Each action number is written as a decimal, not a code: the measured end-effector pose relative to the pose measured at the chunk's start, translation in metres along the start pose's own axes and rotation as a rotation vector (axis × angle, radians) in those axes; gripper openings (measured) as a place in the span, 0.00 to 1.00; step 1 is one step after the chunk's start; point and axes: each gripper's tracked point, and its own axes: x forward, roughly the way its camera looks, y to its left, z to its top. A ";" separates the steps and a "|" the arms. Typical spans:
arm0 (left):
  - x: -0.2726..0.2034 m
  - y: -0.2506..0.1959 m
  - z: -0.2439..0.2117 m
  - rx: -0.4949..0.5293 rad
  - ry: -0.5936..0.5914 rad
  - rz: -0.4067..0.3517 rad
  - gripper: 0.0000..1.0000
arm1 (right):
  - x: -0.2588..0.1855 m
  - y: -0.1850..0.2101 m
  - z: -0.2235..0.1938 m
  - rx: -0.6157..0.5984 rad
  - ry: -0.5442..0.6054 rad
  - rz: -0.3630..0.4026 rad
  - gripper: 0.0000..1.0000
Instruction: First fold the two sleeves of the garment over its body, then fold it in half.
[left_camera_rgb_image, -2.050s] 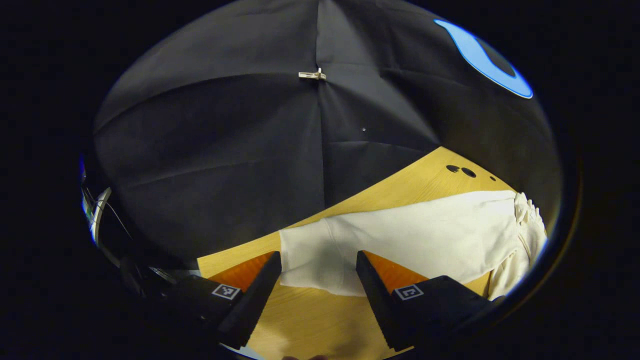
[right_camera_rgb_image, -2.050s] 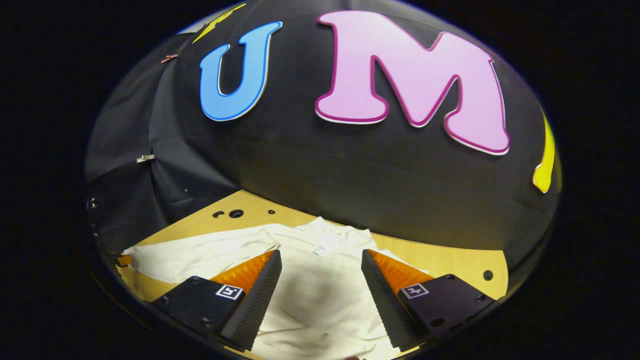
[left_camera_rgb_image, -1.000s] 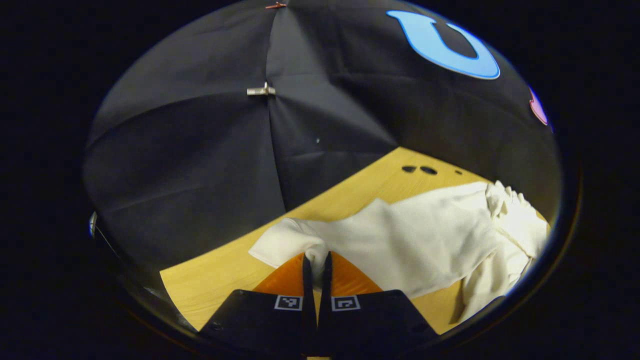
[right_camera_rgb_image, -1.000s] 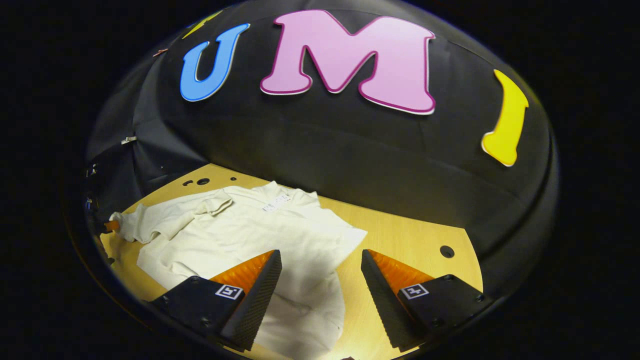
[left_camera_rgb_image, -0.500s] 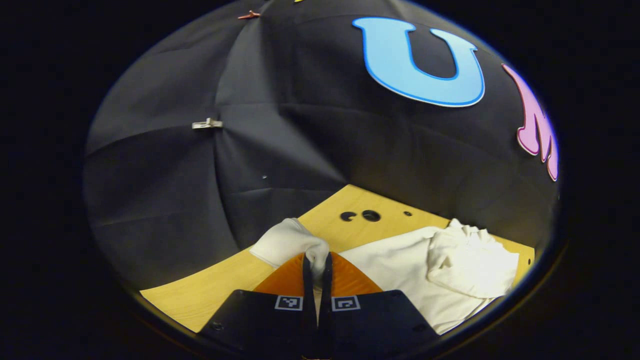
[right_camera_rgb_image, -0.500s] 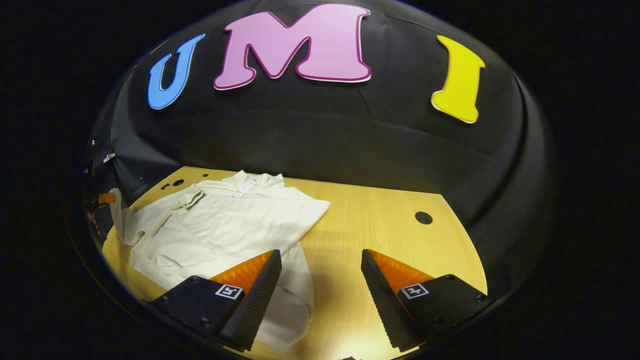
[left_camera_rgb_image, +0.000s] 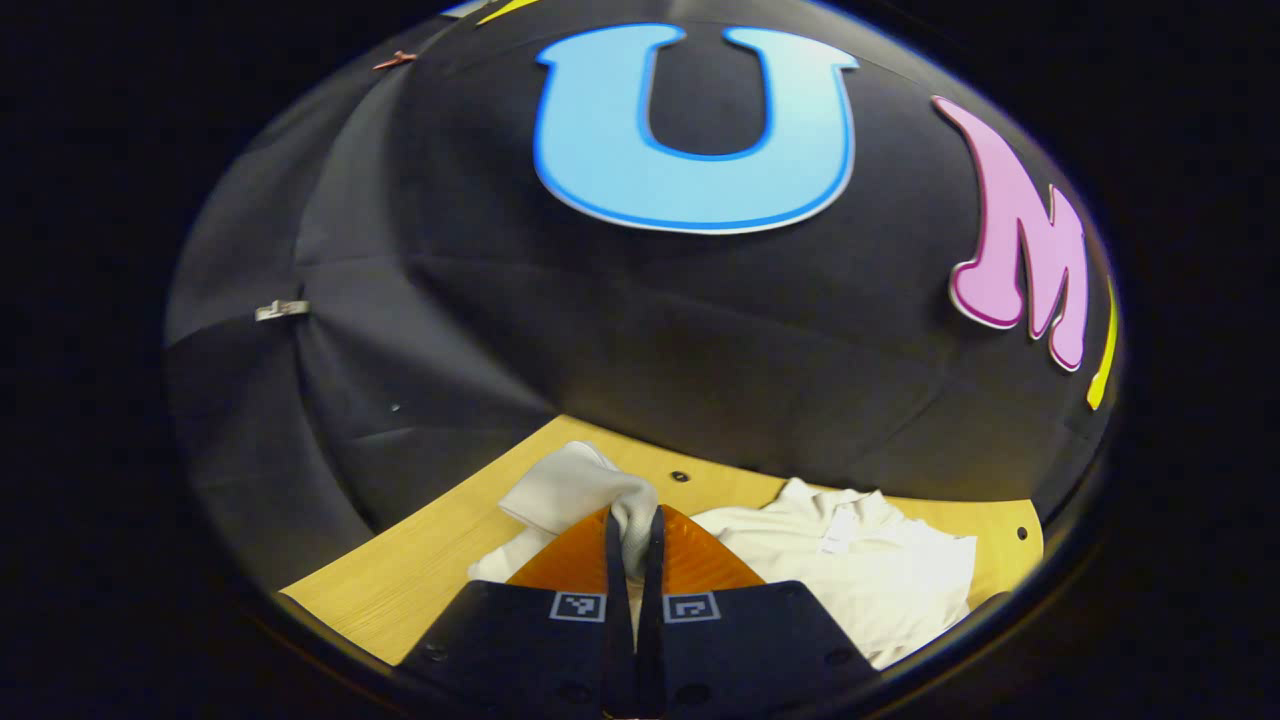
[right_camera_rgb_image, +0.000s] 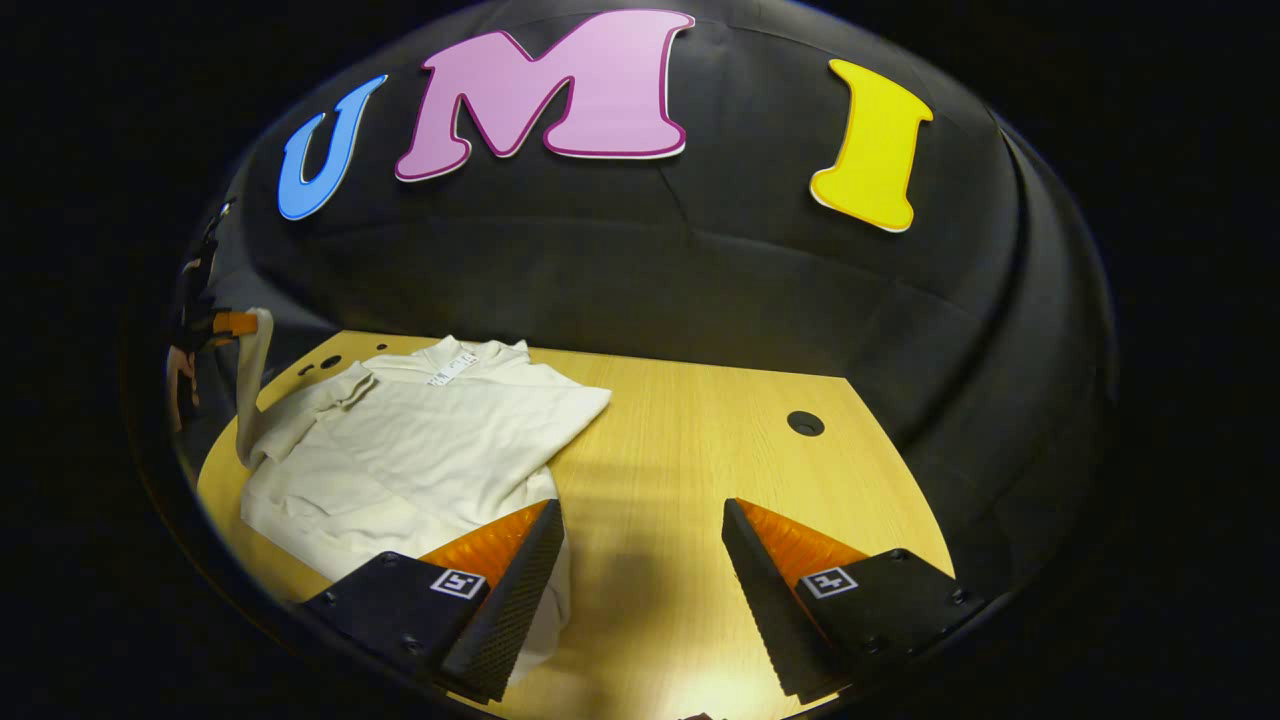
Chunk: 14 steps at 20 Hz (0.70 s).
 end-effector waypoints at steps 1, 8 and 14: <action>0.003 -0.021 0.006 0.012 -0.008 -0.033 0.06 | 0.000 -0.005 -0.001 0.007 0.002 -0.006 0.98; -0.002 -0.176 0.004 0.125 -0.007 -0.283 0.06 | 0.007 -0.037 -0.015 0.065 0.021 -0.050 0.98; -0.029 -0.295 -0.044 0.167 0.085 -0.463 0.06 | 0.006 -0.066 -0.021 0.116 0.026 -0.084 0.98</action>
